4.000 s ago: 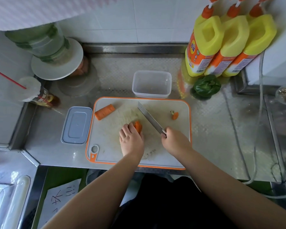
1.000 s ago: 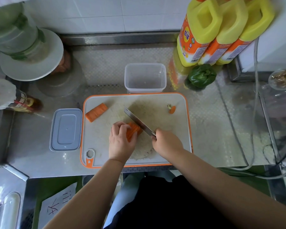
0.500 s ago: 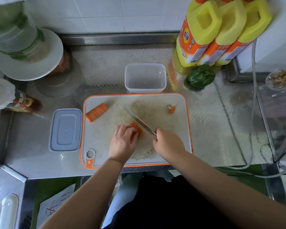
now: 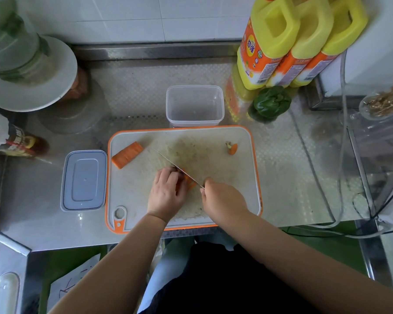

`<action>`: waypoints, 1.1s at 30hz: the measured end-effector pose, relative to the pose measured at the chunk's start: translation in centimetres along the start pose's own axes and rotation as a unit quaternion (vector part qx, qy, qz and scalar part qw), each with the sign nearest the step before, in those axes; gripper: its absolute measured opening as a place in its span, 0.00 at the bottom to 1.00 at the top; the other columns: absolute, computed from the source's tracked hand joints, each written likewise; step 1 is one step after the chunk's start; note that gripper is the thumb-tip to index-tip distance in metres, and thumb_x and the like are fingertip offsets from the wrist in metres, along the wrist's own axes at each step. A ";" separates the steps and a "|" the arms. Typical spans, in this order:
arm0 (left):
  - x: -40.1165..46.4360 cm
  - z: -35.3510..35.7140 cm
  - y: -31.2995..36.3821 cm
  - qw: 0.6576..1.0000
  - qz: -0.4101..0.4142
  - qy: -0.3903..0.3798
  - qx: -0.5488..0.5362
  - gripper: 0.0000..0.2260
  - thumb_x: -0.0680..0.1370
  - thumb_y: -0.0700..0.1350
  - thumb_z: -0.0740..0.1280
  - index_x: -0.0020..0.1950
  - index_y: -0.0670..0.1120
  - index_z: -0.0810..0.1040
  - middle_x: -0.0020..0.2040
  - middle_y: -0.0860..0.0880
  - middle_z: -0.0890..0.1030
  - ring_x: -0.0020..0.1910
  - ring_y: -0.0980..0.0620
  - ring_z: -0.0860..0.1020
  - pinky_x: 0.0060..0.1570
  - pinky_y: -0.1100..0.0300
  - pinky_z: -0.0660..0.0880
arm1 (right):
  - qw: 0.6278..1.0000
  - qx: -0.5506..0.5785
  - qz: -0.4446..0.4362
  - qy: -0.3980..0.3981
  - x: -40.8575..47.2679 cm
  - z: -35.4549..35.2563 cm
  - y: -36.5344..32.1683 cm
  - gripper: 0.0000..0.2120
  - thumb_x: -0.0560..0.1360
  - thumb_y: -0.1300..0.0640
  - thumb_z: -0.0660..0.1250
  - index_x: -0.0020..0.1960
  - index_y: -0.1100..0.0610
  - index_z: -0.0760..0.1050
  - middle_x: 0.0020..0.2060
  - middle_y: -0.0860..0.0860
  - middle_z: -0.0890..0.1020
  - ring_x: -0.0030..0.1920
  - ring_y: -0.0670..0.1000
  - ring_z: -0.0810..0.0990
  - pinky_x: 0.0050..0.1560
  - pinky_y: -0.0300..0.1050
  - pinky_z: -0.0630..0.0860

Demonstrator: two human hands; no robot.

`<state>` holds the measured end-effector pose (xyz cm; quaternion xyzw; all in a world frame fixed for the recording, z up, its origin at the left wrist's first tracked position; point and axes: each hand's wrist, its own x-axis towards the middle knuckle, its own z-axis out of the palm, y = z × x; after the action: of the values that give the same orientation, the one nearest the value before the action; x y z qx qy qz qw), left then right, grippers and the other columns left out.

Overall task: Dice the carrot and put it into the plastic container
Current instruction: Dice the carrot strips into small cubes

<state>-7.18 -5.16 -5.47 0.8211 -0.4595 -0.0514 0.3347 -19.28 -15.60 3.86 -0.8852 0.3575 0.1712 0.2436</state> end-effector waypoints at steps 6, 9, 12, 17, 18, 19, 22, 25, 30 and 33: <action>-0.3 0.4 -0.5 1.000 0.020 0.007 0.002 0.08 0.77 0.42 0.64 0.46 0.38 0.80 0.49 0.42 0.78 0.49 0.42 0.75 0.50 0.55 0.74 | 0.999 -0.019 0.026 -0.036 0.8 -0.2 -0.4 0.05 0.80 0.61 0.59 0.53 0.58 0.72 0.36 0.51 0.73 0.37 0.53 0.73 0.33 0.44 0.66; -0.3 0.5 -0.7 1.000 0.026 0.007 0.005 0.09 0.77 0.42 0.64 0.46 0.38 0.80 0.49 0.42 0.79 0.49 0.42 0.76 0.50 0.55 0.74 | 0.997 -0.024 0.043 -0.066 1.4 -0.6 -0.8 0.07 0.80 0.62 0.59 0.55 0.59 0.74 0.41 0.53 0.76 0.42 0.55 0.76 0.39 0.45 0.70; -0.3 0.5 -0.8 1.000 0.028 0.010 0.003 0.08 0.77 0.42 0.65 0.46 0.38 0.80 0.49 0.42 0.79 0.49 0.43 0.75 0.51 0.56 0.74 | 0.994 -0.019 0.059 -0.087 2.0 -0.4 -1.0 0.09 0.78 0.65 0.59 0.56 0.61 0.74 0.48 0.56 0.80 0.49 0.57 0.79 0.42 0.45 0.73; -0.4 0.6 -0.8 1.000 0.020 0.006 0.002 0.06 0.75 0.41 0.66 0.46 0.39 0.80 0.49 0.43 0.79 0.50 0.44 0.75 0.50 0.57 0.74 | 0.995 -0.008 0.065 -0.069 1.7 0.9 -0.8 0.09 0.78 0.65 0.59 0.57 0.60 0.72 0.48 0.56 0.80 0.48 0.57 0.80 0.43 0.47 0.75; -0.5 0.5 -0.8 1.000 0.017 0.005 0.005 0.06 0.75 0.41 0.67 0.46 0.39 0.80 0.49 0.43 0.79 0.50 0.44 0.75 0.48 0.57 0.74 | 0.996 -0.006 0.065 -0.066 1.6 1.1 -0.8 0.09 0.78 0.65 0.59 0.57 0.60 0.71 0.47 0.56 0.80 0.48 0.58 0.80 0.43 0.48 0.76; -0.5 0.5 -0.8 1.000 0.016 0.003 0.007 0.05 0.75 0.41 0.68 0.46 0.39 0.80 0.49 0.44 0.79 0.50 0.44 0.76 0.47 0.57 0.74 | 0.996 -0.002 0.066 -0.064 1.6 1.2 -0.7 0.09 0.78 0.64 0.60 0.57 0.60 0.71 0.47 0.56 0.81 0.47 0.57 0.80 0.43 0.48 0.76; -0.6 0.1 -0.5 1.000 0.019 0.001 0.011 0.04 0.75 0.41 0.69 0.45 0.41 0.80 0.49 0.46 0.78 0.49 0.44 0.76 0.45 0.56 0.74 | 0.995 0.033 0.067 -0.065 2.1 0.9 0.0 0.07 0.79 0.57 0.60 0.55 0.58 0.73 0.46 0.54 0.80 0.47 0.56 0.80 0.41 0.45 0.74; -0.5 -0.4 -0.1 1.000 0.005 0.007 0.013 0.04 0.75 0.42 0.69 0.45 0.42 0.80 0.49 0.46 0.78 0.48 0.45 0.77 0.44 0.59 0.74 | 0.992 0.073 0.064 -0.084 2.7 0.0 0.7 0.13 0.80 0.49 0.59 0.53 0.58 0.73 0.44 0.53 0.79 0.45 0.55 0.79 0.43 0.47 0.75; -0.3 -0.8 0.1 1.000 0.001 0.001 0.009 0.09 0.76 0.45 0.65 0.45 0.41 0.80 0.49 0.45 0.78 0.50 0.46 0.74 0.50 0.59 0.72 | 0.994 0.071 0.051 -0.060 1.6 -0.5 0.8 0.13 0.81 0.49 0.57 0.52 0.58 0.72 0.38 0.51 0.74 0.38 0.53 0.74 0.38 0.43 0.68; -0.2 -0.7 -0.1 1.000 -0.004 -0.014 0.004 0.10 0.76 0.46 0.63 0.45 0.41 0.80 0.49 0.45 0.78 0.50 0.46 0.74 0.50 0.59 0.72 | 0.998 0.051 0.033 -0.029 0.9 -0.6 0.5 0.13 0.81 0.49 0.57 0.52 0.58 0.72 0.38 0.51 0.74 0.37 0.53 0.73 0.37 0.44 0.69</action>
<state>-6.97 -4.57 -4.99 0.8233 -0.4614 -0.0624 0.3246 -18.94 -16.69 3.81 -0.8539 0.3876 0.1867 0.2928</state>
